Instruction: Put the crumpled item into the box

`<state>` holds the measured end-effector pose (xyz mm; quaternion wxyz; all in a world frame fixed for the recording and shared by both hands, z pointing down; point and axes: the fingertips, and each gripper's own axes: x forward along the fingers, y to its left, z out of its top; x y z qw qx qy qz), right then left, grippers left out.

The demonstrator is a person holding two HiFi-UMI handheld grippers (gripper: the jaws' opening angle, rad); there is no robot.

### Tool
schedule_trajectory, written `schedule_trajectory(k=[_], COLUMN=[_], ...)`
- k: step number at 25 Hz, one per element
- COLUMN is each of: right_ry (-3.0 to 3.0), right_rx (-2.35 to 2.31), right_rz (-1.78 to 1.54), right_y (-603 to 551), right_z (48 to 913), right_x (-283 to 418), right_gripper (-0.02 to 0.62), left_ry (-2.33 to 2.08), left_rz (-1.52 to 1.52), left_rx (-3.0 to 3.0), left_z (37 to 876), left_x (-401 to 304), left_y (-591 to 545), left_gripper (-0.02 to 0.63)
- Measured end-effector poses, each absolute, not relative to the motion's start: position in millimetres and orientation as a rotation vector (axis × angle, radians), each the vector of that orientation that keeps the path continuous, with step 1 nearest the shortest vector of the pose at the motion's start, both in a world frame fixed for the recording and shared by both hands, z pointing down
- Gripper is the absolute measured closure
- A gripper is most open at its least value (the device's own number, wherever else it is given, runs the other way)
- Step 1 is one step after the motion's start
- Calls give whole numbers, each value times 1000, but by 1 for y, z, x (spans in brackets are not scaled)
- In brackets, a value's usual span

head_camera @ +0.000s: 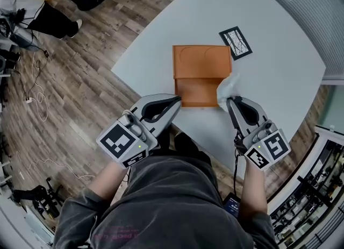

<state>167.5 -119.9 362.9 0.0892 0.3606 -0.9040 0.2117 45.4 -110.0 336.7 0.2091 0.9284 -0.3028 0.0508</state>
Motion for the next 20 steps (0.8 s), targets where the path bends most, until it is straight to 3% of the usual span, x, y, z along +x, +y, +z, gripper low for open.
schedule_trajectory(k=[20], right_ry=[-2495], right_rx=[905], right_rz=[563], right_y=[-148], right_z=[436], right_x=[125], right_gripper=[589], left_ry=[-799], left_rz=[140], left_rx=[2503], left_z=[367], left_x=[1], left_y=[-130], left_gripper=[594])
